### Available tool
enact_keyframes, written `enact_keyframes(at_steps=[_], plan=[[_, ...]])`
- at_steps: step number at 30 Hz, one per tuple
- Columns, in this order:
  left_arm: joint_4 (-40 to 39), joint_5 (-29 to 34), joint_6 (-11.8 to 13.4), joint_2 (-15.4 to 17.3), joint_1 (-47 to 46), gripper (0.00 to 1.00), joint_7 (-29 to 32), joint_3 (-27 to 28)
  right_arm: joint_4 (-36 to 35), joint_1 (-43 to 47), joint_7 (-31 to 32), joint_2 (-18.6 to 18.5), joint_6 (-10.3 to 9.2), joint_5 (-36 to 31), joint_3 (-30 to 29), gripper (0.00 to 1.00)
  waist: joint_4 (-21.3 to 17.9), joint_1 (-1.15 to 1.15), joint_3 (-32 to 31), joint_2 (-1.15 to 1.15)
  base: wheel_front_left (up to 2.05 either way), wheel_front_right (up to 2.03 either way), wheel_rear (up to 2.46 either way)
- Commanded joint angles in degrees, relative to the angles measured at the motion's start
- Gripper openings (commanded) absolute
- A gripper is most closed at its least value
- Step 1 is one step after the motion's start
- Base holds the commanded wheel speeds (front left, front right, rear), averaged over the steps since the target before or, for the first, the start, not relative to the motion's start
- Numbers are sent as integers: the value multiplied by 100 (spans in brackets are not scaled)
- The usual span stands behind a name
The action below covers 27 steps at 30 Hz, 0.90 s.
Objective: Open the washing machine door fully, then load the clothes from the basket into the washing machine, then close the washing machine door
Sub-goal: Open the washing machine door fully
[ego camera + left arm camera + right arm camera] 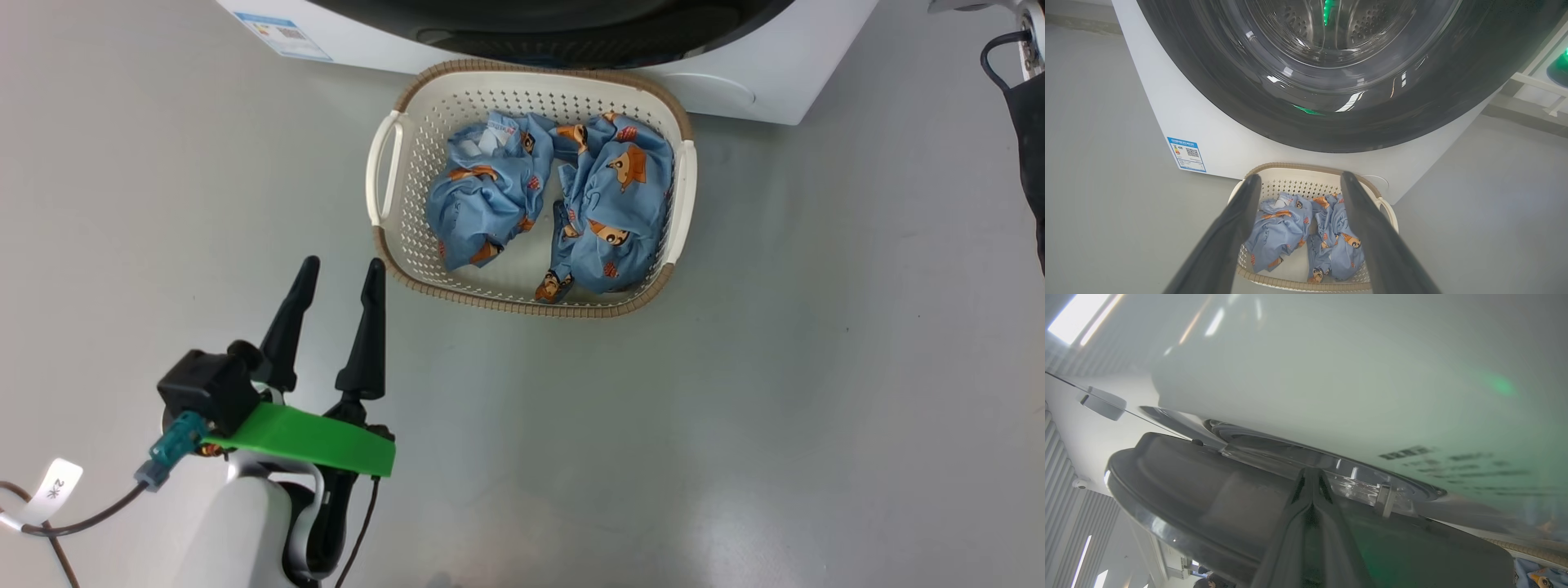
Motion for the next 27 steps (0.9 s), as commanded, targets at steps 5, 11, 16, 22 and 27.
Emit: enact_keyframes(at_steps=[5,11,16,22,27], plan=[[-136,-45,48,135,-61,100,-37,158,-194,54,223,260,9,-75,165,0,-29,0,-68,0,0,0,0],[-33,27,29,135,8,100,-37,186,-370,454,408,294,9,-65,275,0,-97,0,-336,0,0,0,0],[18,118,12,135,110,100,-37,227,-491,807,455,333,9,-96,363,0,-158,0,-590,0,0,0,0],[74,220,-6,135,289,100,-37,282,-656,1254,520,425,9,-81,467,0,-235,0,-882,0,0,0,0],[119,311,-24,135,404,100,-37,259,-821,1619,628,468,9,-64,555,0,-264,0,-1125,0,0,0,0]])
